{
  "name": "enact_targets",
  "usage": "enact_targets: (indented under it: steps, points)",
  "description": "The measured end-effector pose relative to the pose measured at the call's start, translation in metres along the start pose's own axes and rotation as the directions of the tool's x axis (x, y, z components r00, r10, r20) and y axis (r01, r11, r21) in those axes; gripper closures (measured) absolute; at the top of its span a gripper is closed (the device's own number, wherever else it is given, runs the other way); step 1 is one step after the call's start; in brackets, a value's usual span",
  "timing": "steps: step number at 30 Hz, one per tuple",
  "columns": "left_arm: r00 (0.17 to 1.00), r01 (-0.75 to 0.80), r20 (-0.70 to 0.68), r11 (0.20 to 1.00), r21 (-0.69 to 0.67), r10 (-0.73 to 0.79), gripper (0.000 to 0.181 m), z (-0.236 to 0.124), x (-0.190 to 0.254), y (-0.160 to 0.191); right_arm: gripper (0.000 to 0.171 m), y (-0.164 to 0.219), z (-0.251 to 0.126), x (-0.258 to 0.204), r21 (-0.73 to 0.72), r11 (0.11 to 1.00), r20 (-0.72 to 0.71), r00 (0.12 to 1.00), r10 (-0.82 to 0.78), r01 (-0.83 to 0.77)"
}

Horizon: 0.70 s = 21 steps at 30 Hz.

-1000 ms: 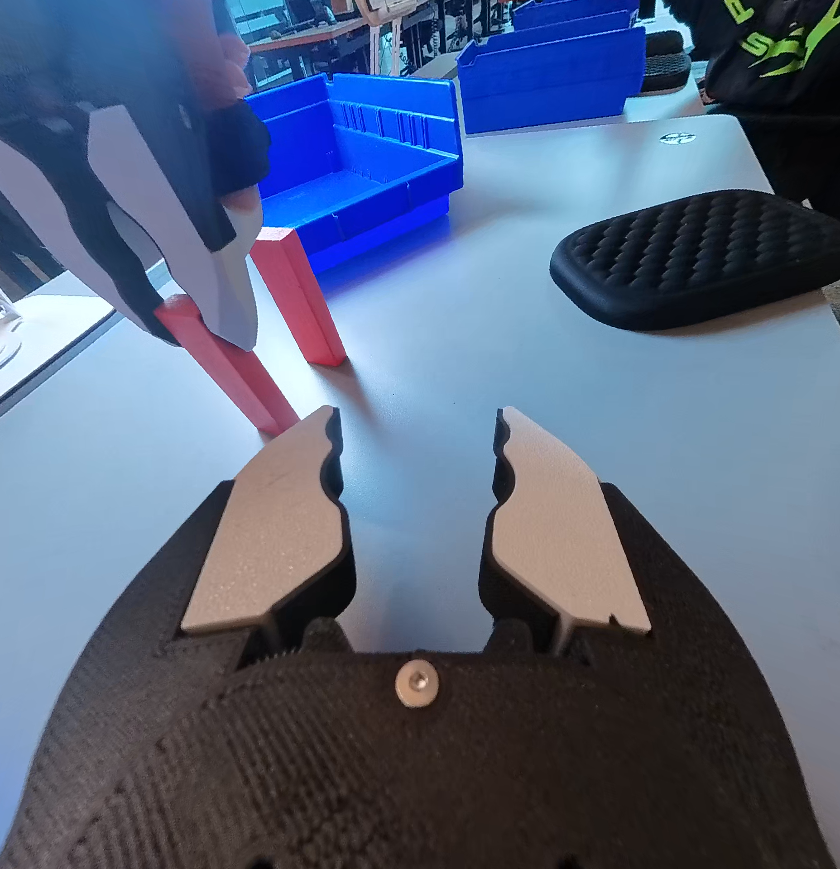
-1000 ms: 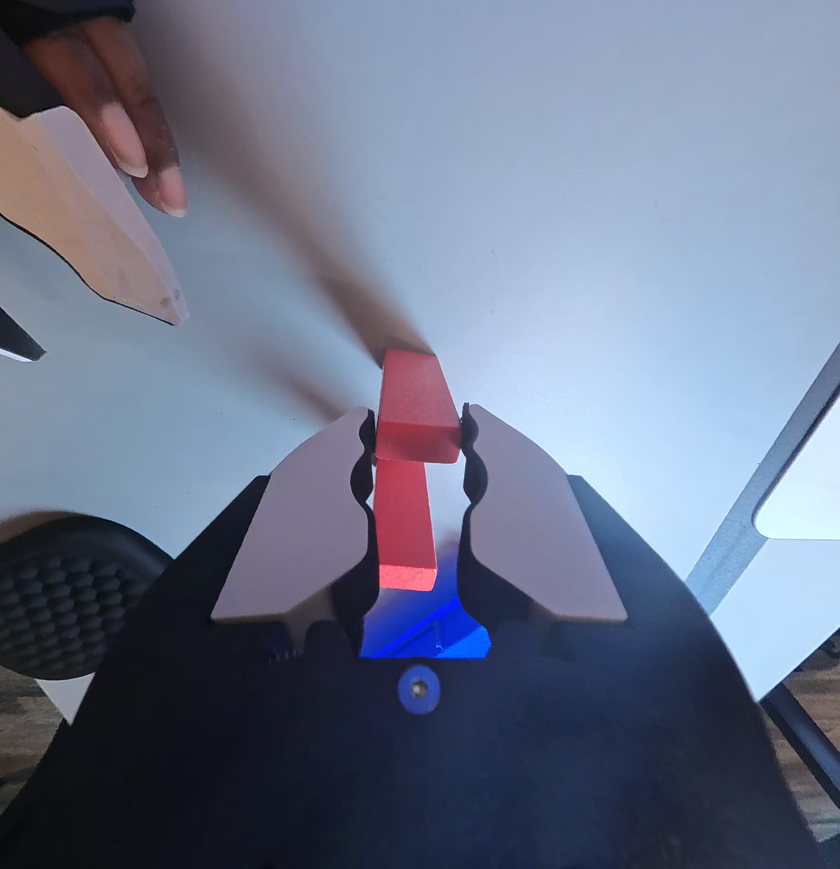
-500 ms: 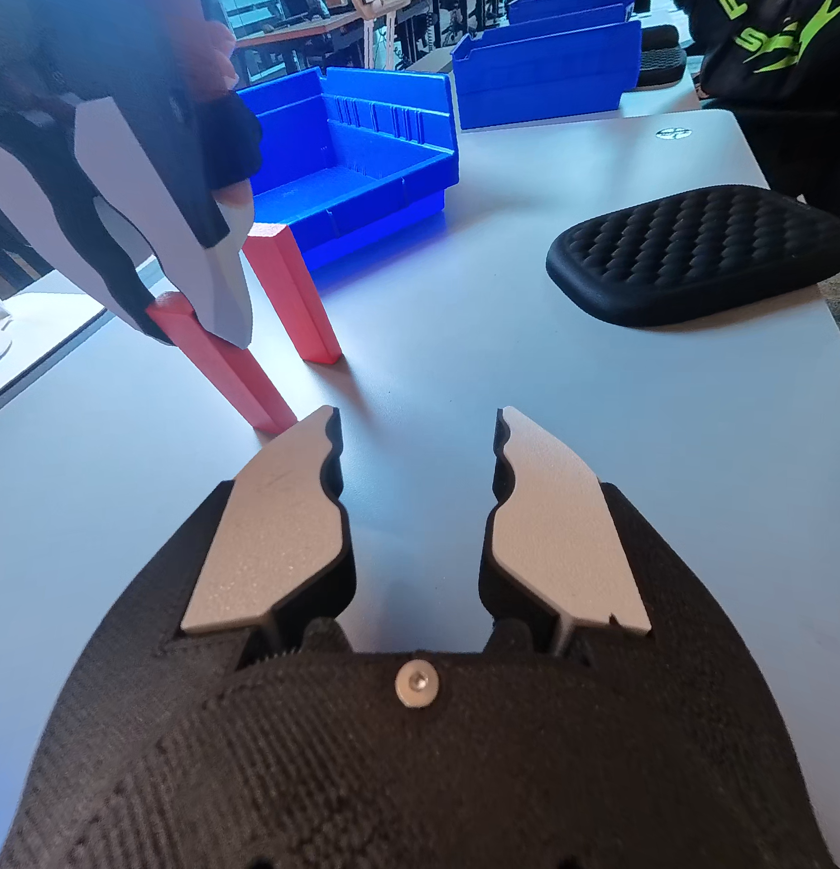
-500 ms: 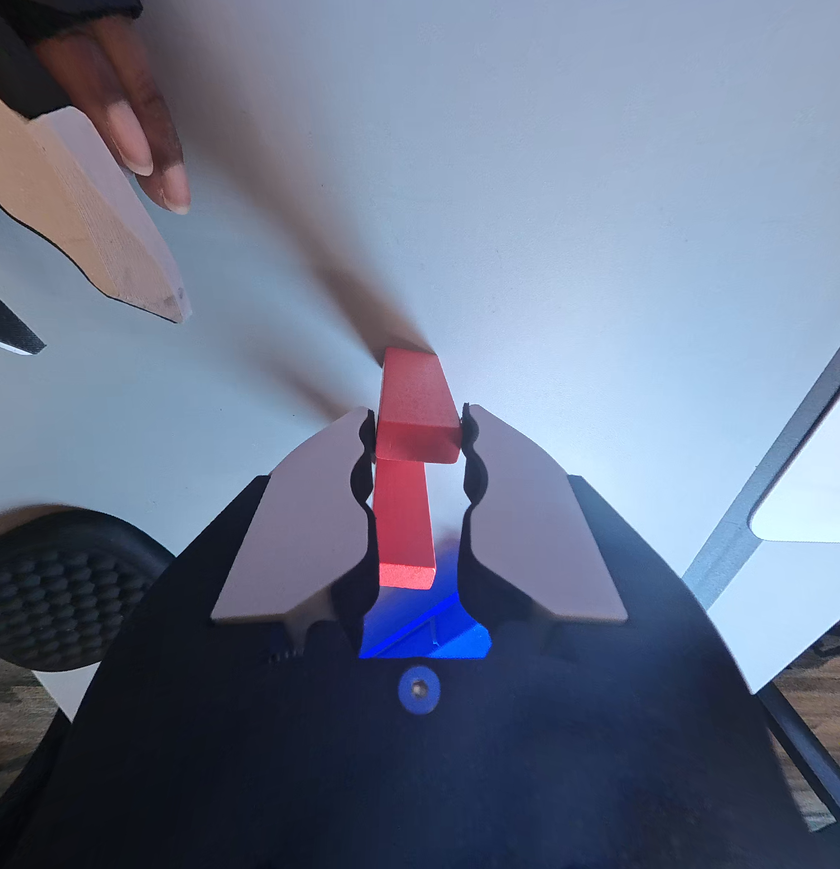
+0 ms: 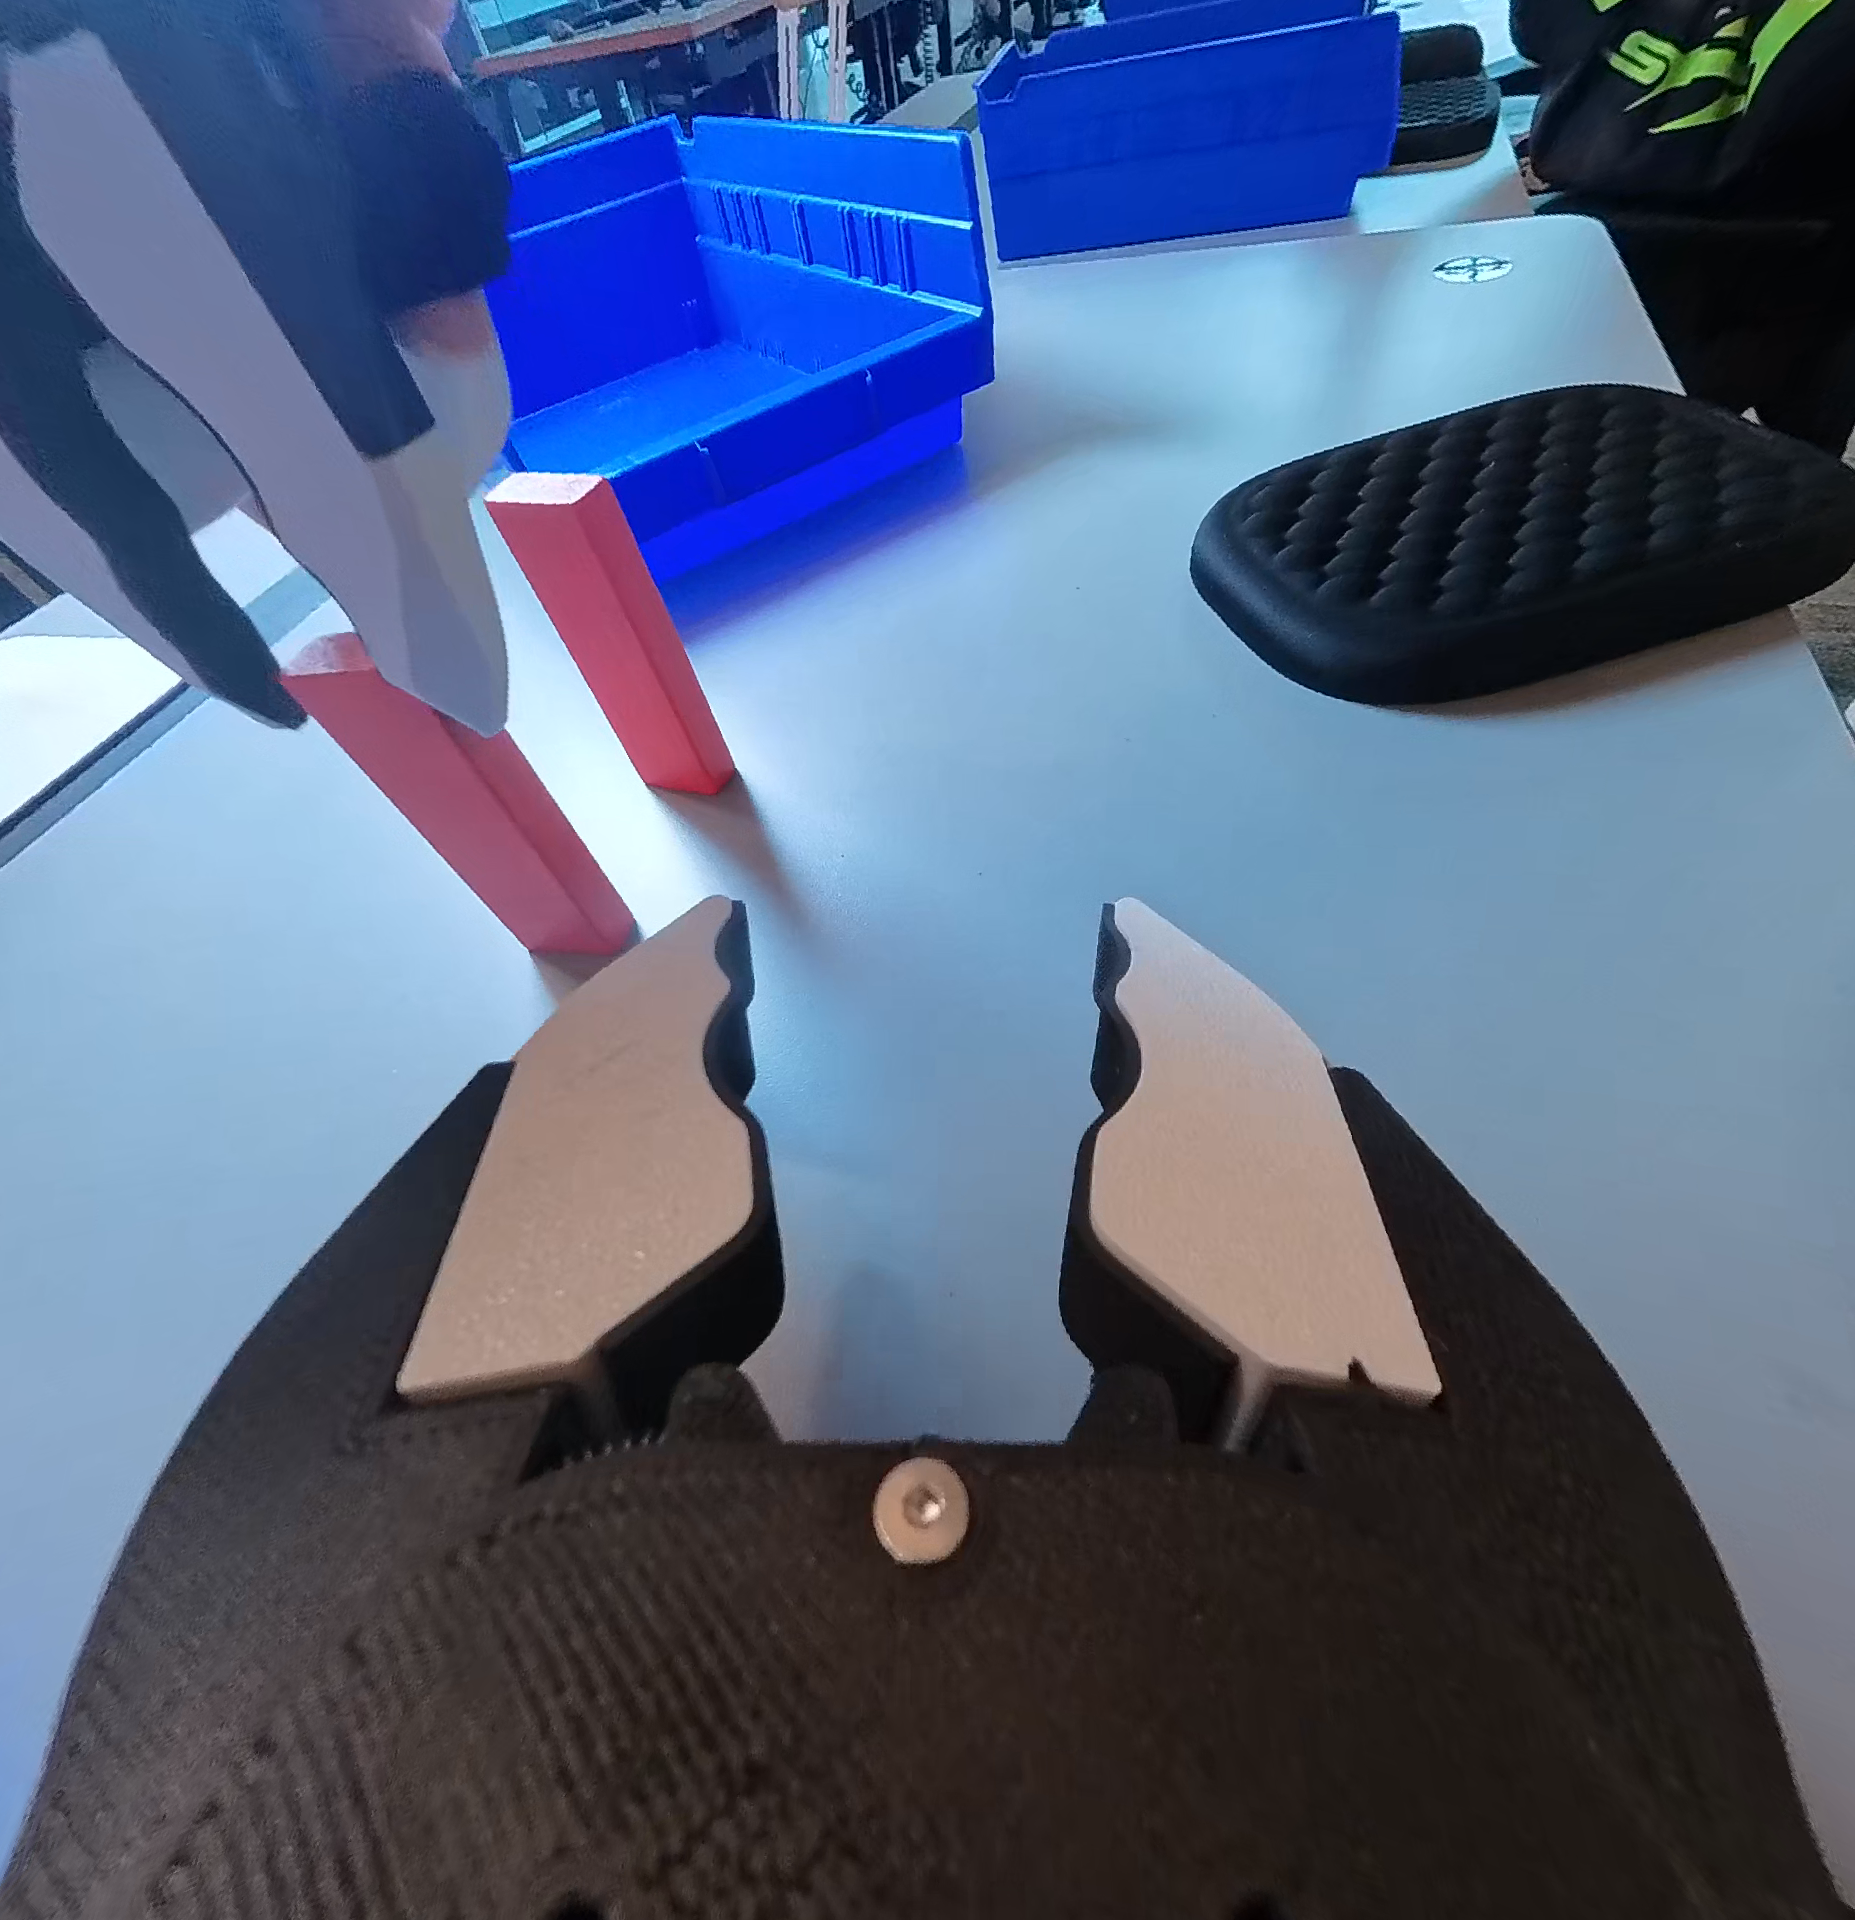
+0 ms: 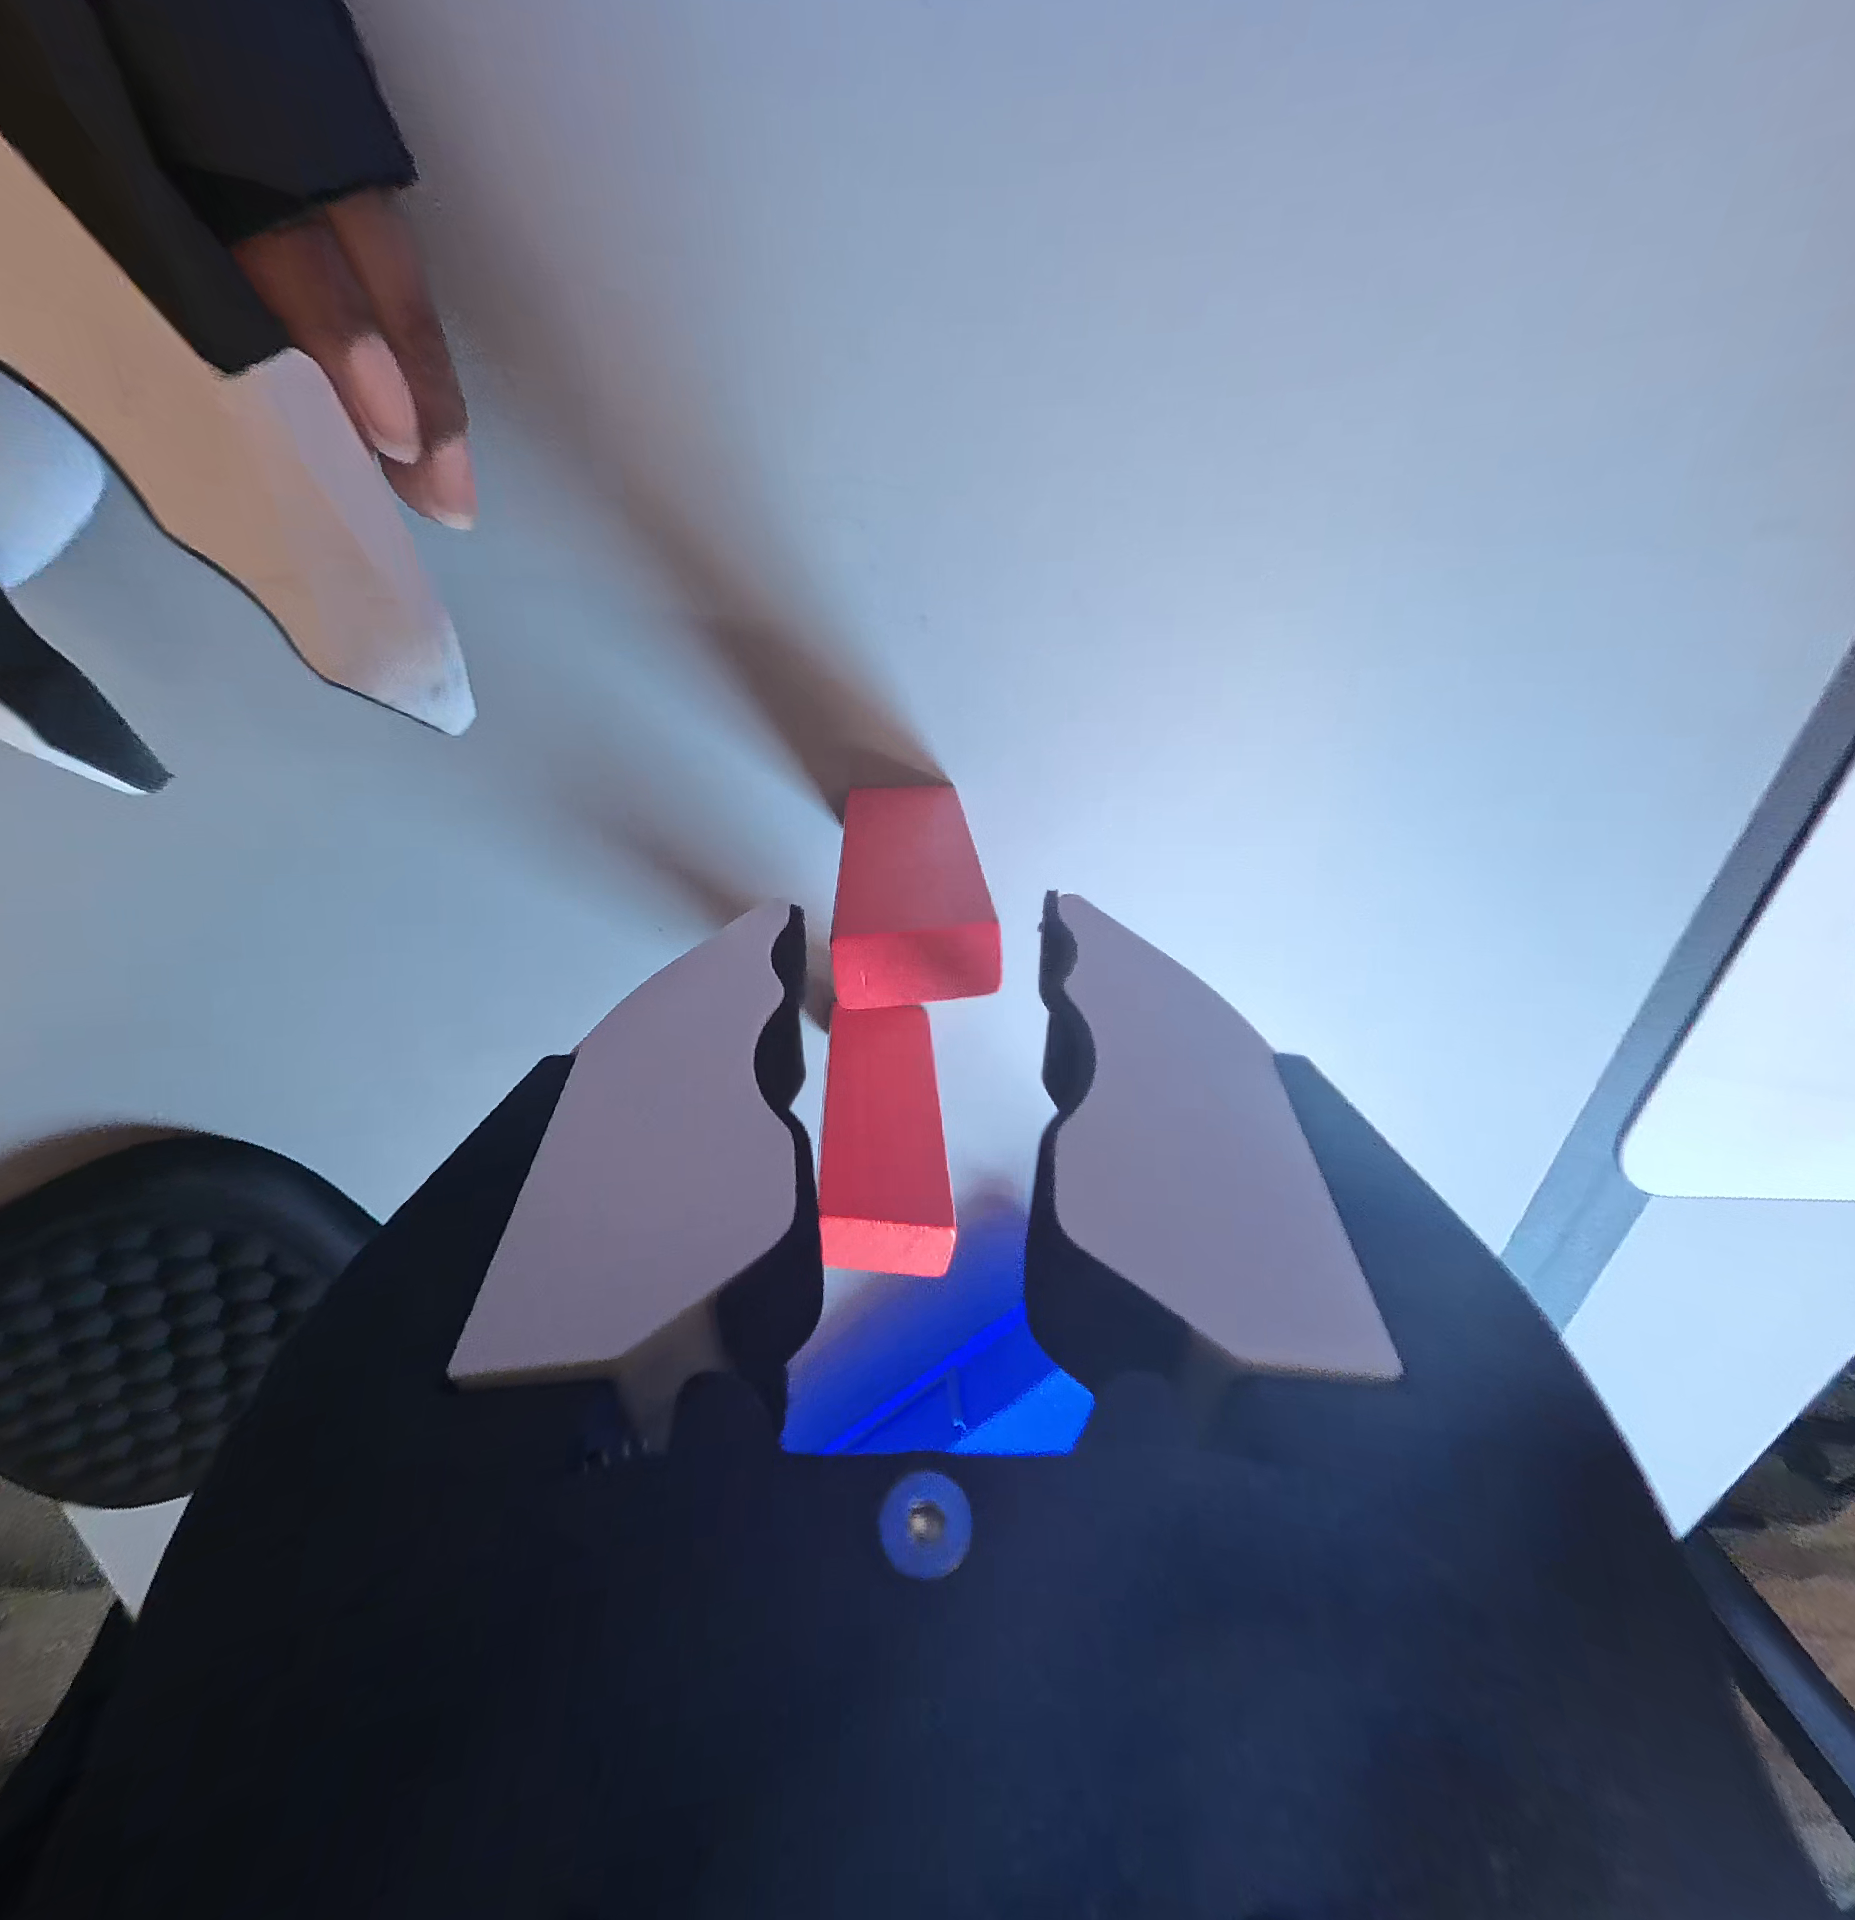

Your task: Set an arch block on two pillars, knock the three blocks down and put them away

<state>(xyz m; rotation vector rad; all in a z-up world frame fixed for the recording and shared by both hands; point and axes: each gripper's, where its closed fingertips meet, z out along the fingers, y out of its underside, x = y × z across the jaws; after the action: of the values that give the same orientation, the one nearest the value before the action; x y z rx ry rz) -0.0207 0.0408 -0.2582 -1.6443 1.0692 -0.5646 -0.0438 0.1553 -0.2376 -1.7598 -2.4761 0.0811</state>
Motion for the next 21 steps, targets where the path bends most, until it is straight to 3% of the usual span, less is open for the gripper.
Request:
enact_targets:
  steps: [1,6,13,21]
  points:
    - [1.0,0.0,0.0,1.0,0.001,0.0,0.117,0.0,0.0,0.0,0.128,-0.002,-0.005,0.001,0.022,1.0,-0.005,1.0,0.003,-0.003]
    - [1.0,0.001,-0.002,1.0,-0.004,-0.001,0.117,0.0,0.0,0.001,0.127,-0.005,-0.023,0.006,0.073,0.997,-0.016,1.0,0.005,-0.004]
    - [1.0,-0.005,-0.005,1.0,-0.006,0.005,0.117,0.0,0.001,0.001,0.125,0.003,-0.008,0.001,0.025,0.997,-0.021,0.997,-0.074,0.074]
    - [1.0,-0.007,-0.011,1.0,-0.008,0.007,0.118,0.0,0.002,0.002,0.136,0.006,-0.002,0.004,0.0,0.998,-0.025,0.998,-0.063,0.063]
